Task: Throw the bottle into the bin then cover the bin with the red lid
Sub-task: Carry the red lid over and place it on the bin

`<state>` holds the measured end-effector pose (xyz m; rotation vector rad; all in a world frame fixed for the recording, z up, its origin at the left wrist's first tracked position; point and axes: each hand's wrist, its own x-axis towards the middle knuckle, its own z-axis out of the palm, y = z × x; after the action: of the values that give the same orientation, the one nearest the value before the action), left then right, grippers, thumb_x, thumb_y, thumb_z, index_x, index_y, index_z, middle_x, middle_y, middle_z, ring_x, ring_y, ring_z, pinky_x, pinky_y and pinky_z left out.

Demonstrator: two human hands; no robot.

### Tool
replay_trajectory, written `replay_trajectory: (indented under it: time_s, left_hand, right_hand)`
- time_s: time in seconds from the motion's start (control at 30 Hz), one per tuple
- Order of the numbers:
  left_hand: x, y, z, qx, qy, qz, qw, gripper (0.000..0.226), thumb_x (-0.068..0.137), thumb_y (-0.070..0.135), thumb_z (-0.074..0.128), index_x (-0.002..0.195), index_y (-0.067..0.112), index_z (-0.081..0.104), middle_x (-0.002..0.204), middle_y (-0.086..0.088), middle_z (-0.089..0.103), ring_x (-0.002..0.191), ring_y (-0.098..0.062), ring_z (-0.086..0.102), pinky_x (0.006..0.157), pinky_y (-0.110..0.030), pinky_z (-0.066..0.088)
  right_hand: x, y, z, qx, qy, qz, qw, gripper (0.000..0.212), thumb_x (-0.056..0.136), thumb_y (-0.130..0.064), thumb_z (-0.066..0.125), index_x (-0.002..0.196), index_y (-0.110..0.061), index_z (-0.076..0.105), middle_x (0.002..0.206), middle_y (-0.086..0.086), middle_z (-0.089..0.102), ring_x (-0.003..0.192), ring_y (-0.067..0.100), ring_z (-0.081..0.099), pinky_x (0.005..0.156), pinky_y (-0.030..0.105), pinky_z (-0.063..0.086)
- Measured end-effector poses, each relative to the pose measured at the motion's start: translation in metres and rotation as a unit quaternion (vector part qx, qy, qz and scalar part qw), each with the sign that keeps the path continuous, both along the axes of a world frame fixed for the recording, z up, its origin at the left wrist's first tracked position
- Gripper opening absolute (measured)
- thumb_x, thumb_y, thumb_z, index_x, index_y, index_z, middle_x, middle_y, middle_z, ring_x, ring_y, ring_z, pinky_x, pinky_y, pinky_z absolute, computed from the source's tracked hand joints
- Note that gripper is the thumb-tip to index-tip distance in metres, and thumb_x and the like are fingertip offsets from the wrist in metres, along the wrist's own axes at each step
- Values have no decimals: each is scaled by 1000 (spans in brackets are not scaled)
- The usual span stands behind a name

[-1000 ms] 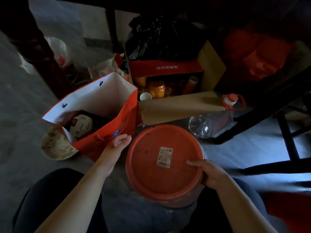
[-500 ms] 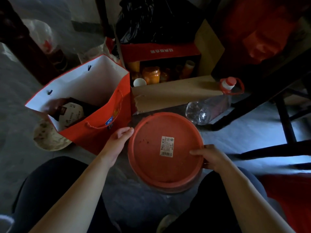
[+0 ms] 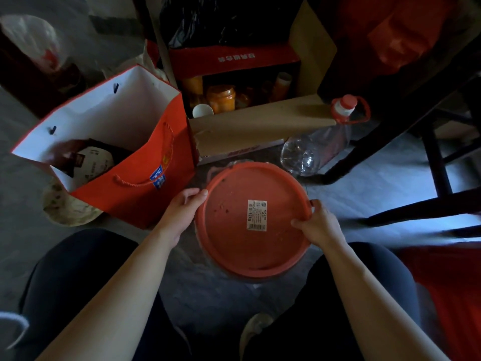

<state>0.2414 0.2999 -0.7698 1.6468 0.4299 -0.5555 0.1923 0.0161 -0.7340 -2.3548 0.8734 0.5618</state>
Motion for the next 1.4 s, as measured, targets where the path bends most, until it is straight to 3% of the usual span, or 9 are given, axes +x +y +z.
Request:
replay_trajectory:
  time_s: [0.1, 0.37, 0.5, 0.6, 0.7, 0.8, 0.9, 1.13, 1.4]
  left_hand:
    - [0, -3, 2, 6, -3, -1, 1000, 51, 91, 40, 59, 133, 12, 52, 125, 0, 56, 116, -13, 50, 94, -28, 34]
    - [-2, -5, -1, 48, 0, 5, 999, 51, 89, 36, 62, 135, 14, 52, 138, -4, 50, 116, -12, 46, 96, -29, 34]
    - [-3, -4, -1, 76, 7, -14, 997, 54, 87, 35, 65, 136, 16, 51, 141, -7, 51, 127, -22, 49, 102, -34, 38]
    - [-3, -4, 2, 92, 11, -21, 995, 55, 89, 27, 64, 139, 13, 47, 143, -10, 49, 128, -24, 48, 97, -29, 36]
    - [-4, -4, 4, 105, 12, -32, 994, 56, 89, 25, 64, 140, 13, 45, 145, -11, 47, 130, -25, 47, 97, -29, 36]
    - [-5, -5, 4, 116, 9, -30, 993, 54, 87, 27, 65, 137, 12, 49, 141, -11, 50, 126, -25, 51, 100, -31, 39]
    - [-5, -8, 5, 125, -1, -25, 992, 50, 87, 27, 66, 133, 10, 52, 136, -13, 55, 118, -23, 55, 97, -29, 40]
    - [-6, -12, 9, 125, -7, -22, 992, 52, 87, 30, 65, 134, 9, 52, 139, -11, 53, 126, -24, 51, 104, -31, 38]
    - [-5, -16, 9, 124, 1, -13, 992, 52, 89, 29, 64, 135, 9, 51, 136, -10, 54, 123, -24, 52, 93, -25, 36]
  right_hand:
    - [-3, 3, 0, -56, 46, 43, 996, 65, 74, -34, 73, 132, -22, 46, 126, 18, 54, 110, 36, 58, 81, 41, 50]
    - [3, 8, -5, -66, 55, 71, 994, 52, 68, -33, 69, 115, -15, 56, 107, 13, 65, 91, 32, 66, 76, 42, 57]
    - [6, 4, -2, -76, 81, 85, 990, 47, 71, -38, 73, 111, -17, 61, 101, 7, 68, 90, 28, 67, 77, 40, 56]
    - [5, 6, 4, -83, 101, 78, 988, 46, 76, -37, 73, 115, -17, 59, 103, 6, 67, 94, 26, 65, 79, 38, 54]
    - [1, 15, 10, -124, 98, 86, 984, 68, 79, -34, 71, 136, -15, 40, 134, 17, 45, 124, 37, 45, 94, 47, 46]
    - [2, 37, 21, -138, 15, 152, 979, 86, 76, -28, 72, 145, -23, 22, 140, 20, 32, 130, 39, 30, 97, 54, 42]
    - [6, 63, 28, -116, 11, 240, 964, 104, 71, -39, 80, 149, -32, 12, 149, 22, 18, 137, 43, 19, 103, 60, 36]
    - [10, 94, 2, -85, 79, 326, 938, 109, 73, -44, 79, 150, -46, 3, 160, 18, -12, 145, 45, -1, 107, 62, 36]
    - [17, 97, 0, -88, 113, 327, 934, 114, 72, -46, 79, 150, -45, -4, 159, 17, -24, 146, 44, -9, 108, 69, 26]
